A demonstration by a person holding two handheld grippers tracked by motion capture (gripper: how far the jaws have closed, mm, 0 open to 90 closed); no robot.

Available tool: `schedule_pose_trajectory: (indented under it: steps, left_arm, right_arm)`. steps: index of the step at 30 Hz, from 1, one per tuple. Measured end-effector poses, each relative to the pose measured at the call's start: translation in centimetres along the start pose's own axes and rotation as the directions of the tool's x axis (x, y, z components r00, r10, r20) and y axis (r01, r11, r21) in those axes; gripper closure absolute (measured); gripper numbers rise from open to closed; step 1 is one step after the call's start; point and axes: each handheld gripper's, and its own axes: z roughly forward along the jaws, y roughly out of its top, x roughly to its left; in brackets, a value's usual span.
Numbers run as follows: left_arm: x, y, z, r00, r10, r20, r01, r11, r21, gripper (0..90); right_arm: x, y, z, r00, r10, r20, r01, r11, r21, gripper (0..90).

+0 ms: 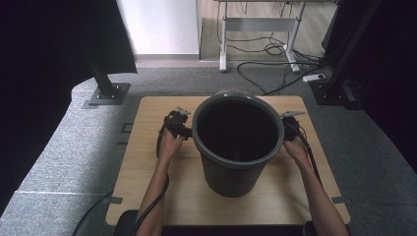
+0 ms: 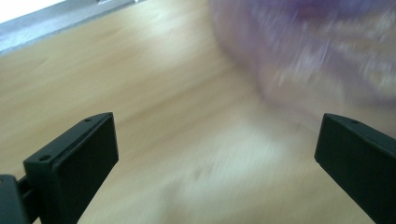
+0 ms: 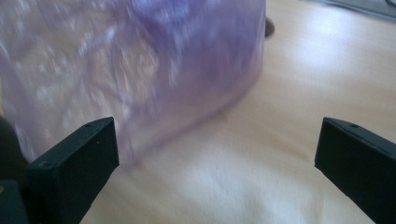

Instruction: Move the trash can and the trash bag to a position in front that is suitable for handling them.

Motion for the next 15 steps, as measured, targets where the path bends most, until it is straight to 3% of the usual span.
schedule_pose_trajectory:
  steps: [1, 4, 5, 6, 7, 10, 11, 15]
  left_arm:
    - [0.2, -0.7, -0.5, 0.9999, -0.010, -0.006, 0.010, 0.9999, 0.000, 0.0]
    - [0.7, -2.8, -1.6, 0.9993, -0.034, -0.013, 0.034, 0.9994, 0.011, 0.0]
    - [0.8, -4.1, -2.0, 0.9989, -0.043, -0.020, 0.044, 0.9988, 0.024, 0.0]
    - [0.8, -4.1, -2.0, 0.9989, -0.043, -0.020, 0.044, 0.9988, 0.024, 0.0]
    - [0.9, -4.8, -2.1, 0.9987, -0.046, -0.021, 0.047, 0.9984, 0.031, 0.0]
    - [0.8, -6.6, -2.5, 0.9983, -0.053, -0.026, 0.054, 0.9972, 0.052, 0.0]
    - [0.7, -7.7, -2.7, 0.9981, -0.055, -0.028, 0.056, 0.9964, 0.063, 0.0]
    - [0.7, -9.4, -3.0, 0.9982, -0.047, -0.038, 0.050, 0.9953, 0.083, 0.0]
  right_arm:
    - [0.2, 1.1, 0.1, 1.0000, -0.002, -0.003, 0.002, 1.000, -0.019, 0.0]
    - [0.4, 2.0, 0.4, 0.9999, 0.004, -0.013, -0.005, 0.999, -0.039, 0.0]
    - [0.8, 2.3, 1.3, 0.9999, -0.012, -0.010, 0.011, 0.998, -0.059, 0.0]
    - [0.8, 2.3, 1.3, 0.9999, -0.012, -0.010, 0.011, 0.998, -0.059, 0.0]
    - [1.1, 2.2, 2.6, 0.9999, -0.015, 0.006, 0.015, 1.000, 0.008, 0.0]
    - [1.2, 1.6, 4.1, 0.9999, -0.012, 0.009, 0.012, 0.999, 0.045, 0.0]
    - [1.2, 0.9, 5.0, 0.9997, 0.021, 0.016, -0.022, 0.998, 0.066, 0.0]
    - [1.0, -0.2, 6.0, 0.9993, 0.033, 0.020, -0.034, 0.995, 0.095, 0.0]
